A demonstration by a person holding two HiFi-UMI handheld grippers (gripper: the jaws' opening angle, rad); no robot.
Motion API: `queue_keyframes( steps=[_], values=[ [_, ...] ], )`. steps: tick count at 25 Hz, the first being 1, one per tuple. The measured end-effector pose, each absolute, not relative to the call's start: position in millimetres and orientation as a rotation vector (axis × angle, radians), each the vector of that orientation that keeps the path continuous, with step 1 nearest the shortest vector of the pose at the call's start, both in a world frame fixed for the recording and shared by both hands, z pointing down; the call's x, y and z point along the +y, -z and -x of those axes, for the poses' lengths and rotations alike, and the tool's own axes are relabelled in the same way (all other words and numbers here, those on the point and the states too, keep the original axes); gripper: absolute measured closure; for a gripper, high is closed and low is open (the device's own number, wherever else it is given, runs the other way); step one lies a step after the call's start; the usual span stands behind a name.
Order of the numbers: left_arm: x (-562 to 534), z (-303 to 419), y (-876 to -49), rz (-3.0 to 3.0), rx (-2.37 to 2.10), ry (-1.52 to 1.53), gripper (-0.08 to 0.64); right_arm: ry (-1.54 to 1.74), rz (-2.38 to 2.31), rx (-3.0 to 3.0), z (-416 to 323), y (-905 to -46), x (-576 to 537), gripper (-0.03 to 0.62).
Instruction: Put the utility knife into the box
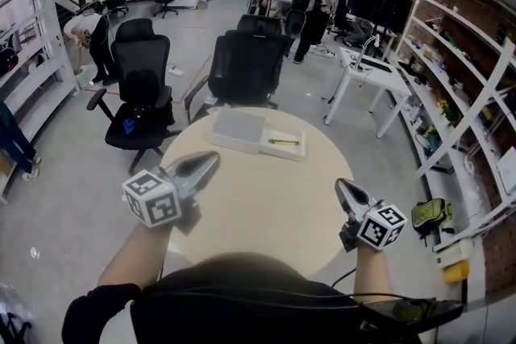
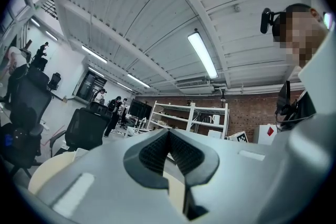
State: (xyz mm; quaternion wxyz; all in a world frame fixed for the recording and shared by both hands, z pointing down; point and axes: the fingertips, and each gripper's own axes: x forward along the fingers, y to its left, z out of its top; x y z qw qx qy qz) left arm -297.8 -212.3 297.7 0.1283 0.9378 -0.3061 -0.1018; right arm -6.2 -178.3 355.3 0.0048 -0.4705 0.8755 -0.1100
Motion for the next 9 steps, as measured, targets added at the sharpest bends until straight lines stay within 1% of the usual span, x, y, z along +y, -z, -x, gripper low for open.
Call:
queue_keyframes(
  steps=[9],
  values=[
    [-210.9, 302.7, -302.3, -2.702, -0.924, 0.313, 0.561, 0.320, 1.456, 2.769, 5.5, -349.2, -183.5, 0.580]
  ],
)
